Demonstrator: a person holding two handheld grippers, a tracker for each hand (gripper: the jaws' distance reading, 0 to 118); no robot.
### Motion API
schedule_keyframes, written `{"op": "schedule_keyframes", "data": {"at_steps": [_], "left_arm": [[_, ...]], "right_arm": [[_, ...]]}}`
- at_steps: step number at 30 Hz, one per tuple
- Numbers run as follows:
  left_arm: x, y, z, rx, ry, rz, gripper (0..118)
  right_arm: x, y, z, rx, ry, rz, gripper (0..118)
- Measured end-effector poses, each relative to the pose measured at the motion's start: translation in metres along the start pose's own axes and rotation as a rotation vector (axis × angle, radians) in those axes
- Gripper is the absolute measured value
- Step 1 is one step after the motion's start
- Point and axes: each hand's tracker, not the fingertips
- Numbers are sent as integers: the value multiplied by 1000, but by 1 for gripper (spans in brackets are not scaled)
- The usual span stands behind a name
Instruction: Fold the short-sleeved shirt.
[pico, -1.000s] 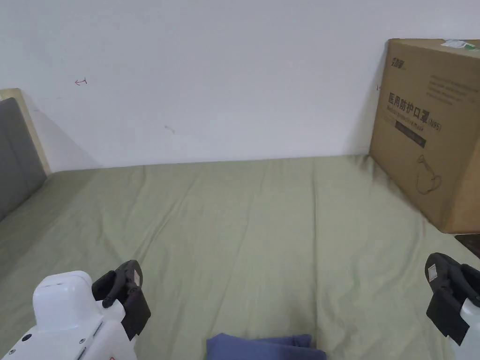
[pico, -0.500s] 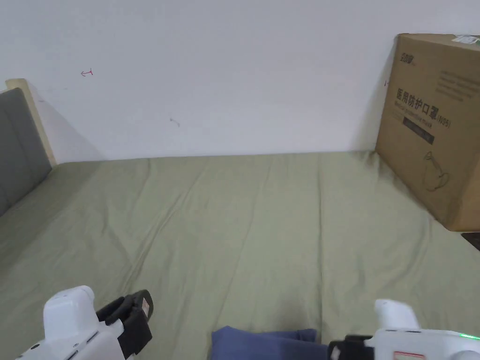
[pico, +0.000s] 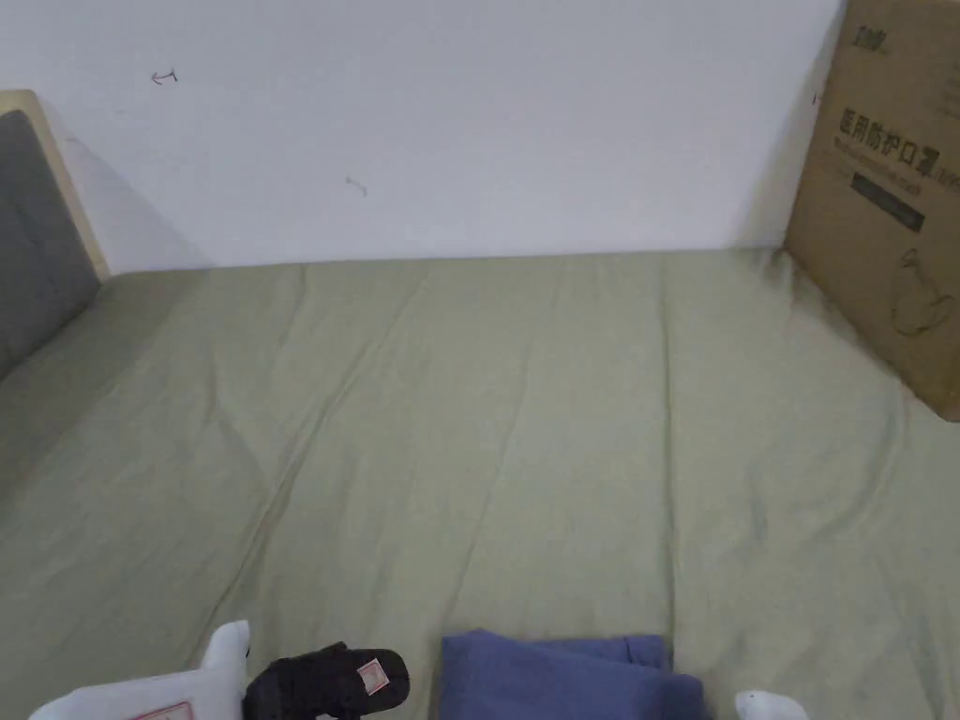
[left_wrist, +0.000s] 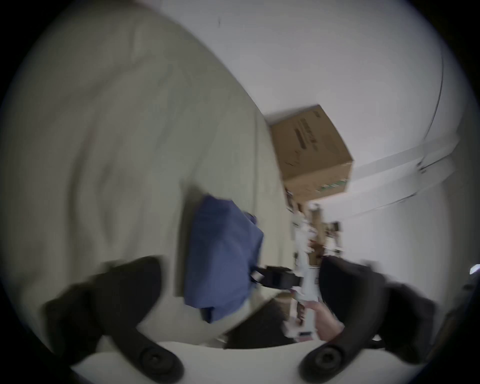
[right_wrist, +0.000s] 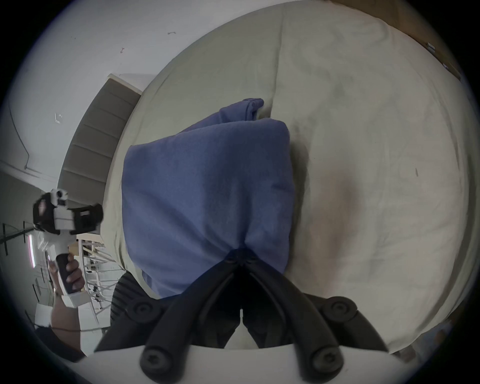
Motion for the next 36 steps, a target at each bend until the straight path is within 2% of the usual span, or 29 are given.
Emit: {"op": "schedule_keyframes", "data": {"at_steps": [2,4,7,10,12,14,15,16,17,18,19,20,21,22,23,25,27,31,36], "left_arm": [[-18,-5,-1,-12,-94,85,118],[-33,-7,-11,-16,-77,122,118],[-58,8,-73,-93,-84,108,118],[-56,5,-108,-138,-264,47,118],[-55,6,-137,-191,-290,91,118],[-55,2,-144,-178,-301,71,118],[-56,3,-145,-185,-315,12,109],[-56,2,-142,-172,-286,-16,85],[-57,-3,-134,-140,-234,-41,28],[-62,-5,-131,-116,-60,-56,14],[-68,-9,-133,-137,75,-65,14],[-63,-15,-125,-130,-76,24,14],[-49,-9,-121,-103,-61,14,14],[-35,-9,-119,-110,32,-58,14],[-22,-12,-111,-94,66,-118,14],[-2,-11,-93,-78,8,-122,14],[21,-1,-59,-47,50,-180,14],[32,33,23,-15,251,-279,14],[16,81,129,25,517,-288,14]], "right_arm": [[-1,-1,0,1,0,12,0],[0,-2,1,3,4,11,0],[3,-4,1,11,19,-10,0],[6,-5,2,16,33,-39,0],[6,-5,2,17,34,-43,0],[6,-5,1,17,33,-42,0],[6,-5,1,16,33,-42,0],[6,-5,1,16,35,-45,0],[7,-5,2,17,39,-51,0],[8,-5,1,19,44,-58,0],[10,-6,2,26,66,-72,0],[7,-7,6,22,78,-109,0],[1,-9,15,26,28,-126,0],[-3,-10,23,47,9,-109,0],[-10,-12,36,102,-12,-60,0],[-23,-12,60,170,-19,24,0],[-39,-8,88,208,-13,68,0],[-61,-5,122,287,-5,120,0],[-76,-9,128,310,2,107,0]]}}
